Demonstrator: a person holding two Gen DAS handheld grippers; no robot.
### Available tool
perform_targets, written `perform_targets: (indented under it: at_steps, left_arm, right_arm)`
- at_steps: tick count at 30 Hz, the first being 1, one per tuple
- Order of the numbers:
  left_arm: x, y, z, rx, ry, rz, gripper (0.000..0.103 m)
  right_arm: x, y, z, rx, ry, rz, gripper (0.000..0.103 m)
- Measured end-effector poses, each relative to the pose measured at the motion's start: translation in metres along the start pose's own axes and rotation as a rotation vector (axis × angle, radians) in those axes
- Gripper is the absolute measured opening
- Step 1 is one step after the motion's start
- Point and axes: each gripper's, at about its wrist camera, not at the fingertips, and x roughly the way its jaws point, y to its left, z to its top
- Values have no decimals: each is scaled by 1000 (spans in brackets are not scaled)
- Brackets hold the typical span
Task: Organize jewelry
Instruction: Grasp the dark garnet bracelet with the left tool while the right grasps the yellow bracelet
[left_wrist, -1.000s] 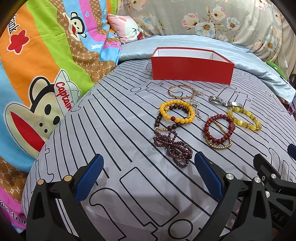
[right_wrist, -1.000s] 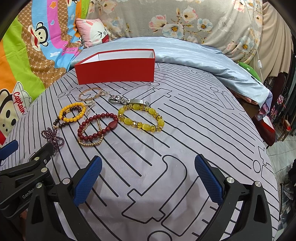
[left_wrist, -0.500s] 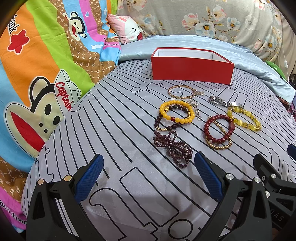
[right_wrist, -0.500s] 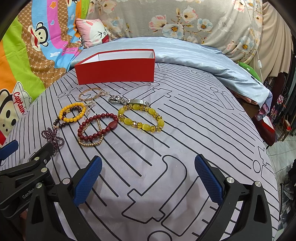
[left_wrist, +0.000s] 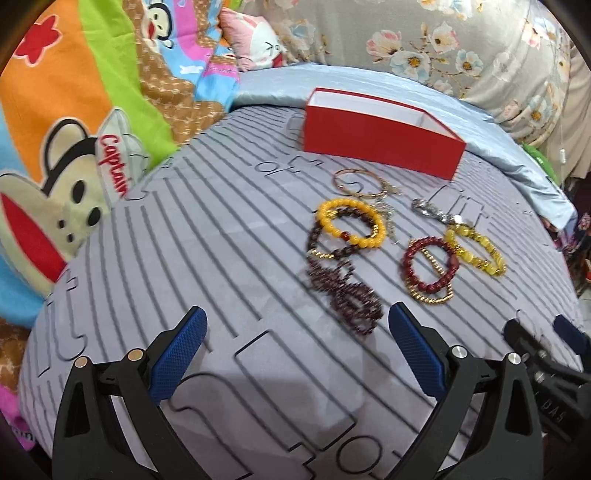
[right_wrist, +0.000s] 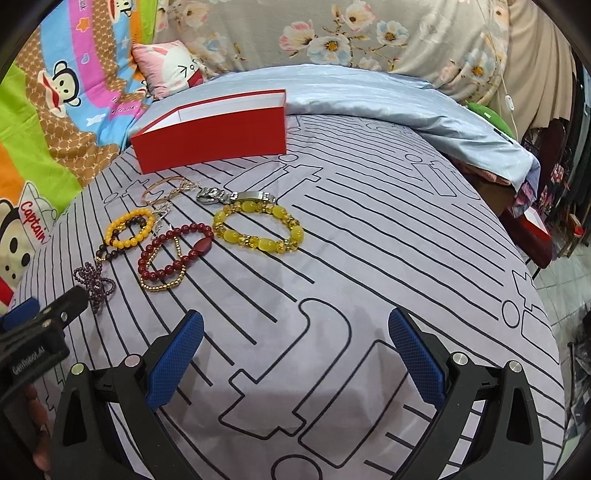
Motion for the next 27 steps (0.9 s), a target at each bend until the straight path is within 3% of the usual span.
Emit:
perform_targets:
  at_steps: [4, 6, 9, 12, 19, 24, 27]
  left_arm:
    - [11, -13, 7, 50, 8, 13, 94]
    - [19, -17, 10, 48, 31, 1, 88]
    - [30, -21, 10, 48, 70, -7, 71]
    - [29, -23, 10, 55, 62, -19, 59]
    - [25, -20, 9, 49, 55, -64, 16]
    - [19, -14, 9, 56, 46, -79, 12]
    - [16, -10, 11, 62, 29, -72, 9]
  right_arm:
    - [2, 4, 1, -19, 7, 6, 96]
    - [3, 3, 2, -16, 13, 13, 96]
    - [6, 1, 2, 1, 22, 22, 96]
    - [7, 1, 3, 4, 27, 23, 96]
    - [9, 5, 3, -14, 36, 34, 96]
    - [9, 7, 5, -31, 32, 50, 96]
    - [8, 6, 17, -38, 12, 59, 90]
